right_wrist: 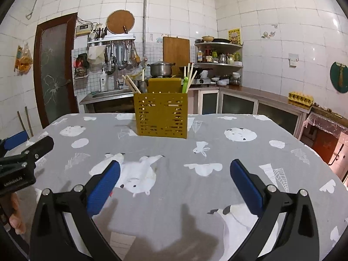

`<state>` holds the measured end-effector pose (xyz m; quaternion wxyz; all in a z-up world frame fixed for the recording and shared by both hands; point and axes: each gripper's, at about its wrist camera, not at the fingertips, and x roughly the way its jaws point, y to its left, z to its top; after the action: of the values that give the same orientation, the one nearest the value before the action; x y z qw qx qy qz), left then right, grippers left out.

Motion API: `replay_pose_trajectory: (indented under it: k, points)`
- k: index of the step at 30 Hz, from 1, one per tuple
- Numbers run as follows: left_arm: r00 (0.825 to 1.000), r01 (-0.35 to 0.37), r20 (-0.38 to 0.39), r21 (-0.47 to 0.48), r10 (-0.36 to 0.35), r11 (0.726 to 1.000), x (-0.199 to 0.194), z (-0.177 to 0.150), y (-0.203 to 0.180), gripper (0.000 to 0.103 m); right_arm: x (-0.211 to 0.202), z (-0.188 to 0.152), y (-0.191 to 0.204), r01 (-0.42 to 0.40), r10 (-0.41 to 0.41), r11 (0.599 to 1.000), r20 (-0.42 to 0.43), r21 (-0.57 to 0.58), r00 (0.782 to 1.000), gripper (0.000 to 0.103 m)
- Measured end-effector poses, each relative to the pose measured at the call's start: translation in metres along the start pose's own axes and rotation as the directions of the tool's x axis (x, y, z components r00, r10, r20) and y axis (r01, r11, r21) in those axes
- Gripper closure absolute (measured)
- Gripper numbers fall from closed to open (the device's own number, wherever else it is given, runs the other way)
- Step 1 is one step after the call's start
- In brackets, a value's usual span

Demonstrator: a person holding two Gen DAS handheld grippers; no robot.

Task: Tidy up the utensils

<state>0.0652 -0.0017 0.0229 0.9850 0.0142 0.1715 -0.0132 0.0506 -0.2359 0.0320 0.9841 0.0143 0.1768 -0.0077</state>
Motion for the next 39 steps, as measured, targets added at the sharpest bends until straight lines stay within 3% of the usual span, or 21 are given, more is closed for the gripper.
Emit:
replay_pose_trajectory:
  k: [13,23,39]
  points:
    - [0.994,-0.036,0.105,0.019,0.033,0.999,-0.013,-0.009,-0.001,0.005,-0.012,-0.007,-0.005,0.013,-0.014,1.000,0.062,0.011,0.998,0.004]
    - [0.993,-0.039,0.109,-0.035,0.042,0.999,-0.014,-0.010,0.012,0.005,-0.030,-0.009,0.004,0.032,-0.028,0.999,0.145,-0.024,0.989,0.004]
    - [0.991,-0.042,0.127,-0.021,0.045,0.999,-0.018,-0.013,0.011,0.005,-0.030,-0.010,0.004,0.032,-0.029,0.999,0.143,-0.018,0.989,0.004]
